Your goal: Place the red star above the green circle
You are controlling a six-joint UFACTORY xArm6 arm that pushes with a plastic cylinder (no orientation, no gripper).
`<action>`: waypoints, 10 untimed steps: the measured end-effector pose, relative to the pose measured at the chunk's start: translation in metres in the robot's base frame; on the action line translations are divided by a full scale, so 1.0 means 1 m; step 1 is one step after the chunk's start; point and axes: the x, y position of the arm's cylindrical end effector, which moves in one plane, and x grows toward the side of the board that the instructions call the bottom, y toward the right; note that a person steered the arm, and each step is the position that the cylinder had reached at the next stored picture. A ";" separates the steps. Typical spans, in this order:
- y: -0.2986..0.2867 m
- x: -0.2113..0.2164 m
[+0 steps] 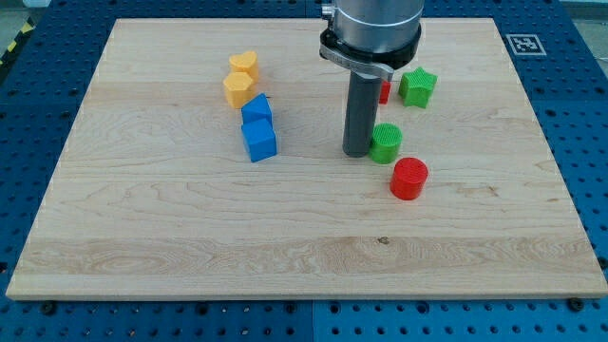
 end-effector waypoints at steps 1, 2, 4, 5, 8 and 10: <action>0.011 0.000; 0.010 0.000; -0.038 -0.077; -0.039 -0.135; 0.008 -0.163; 0.029 -0.111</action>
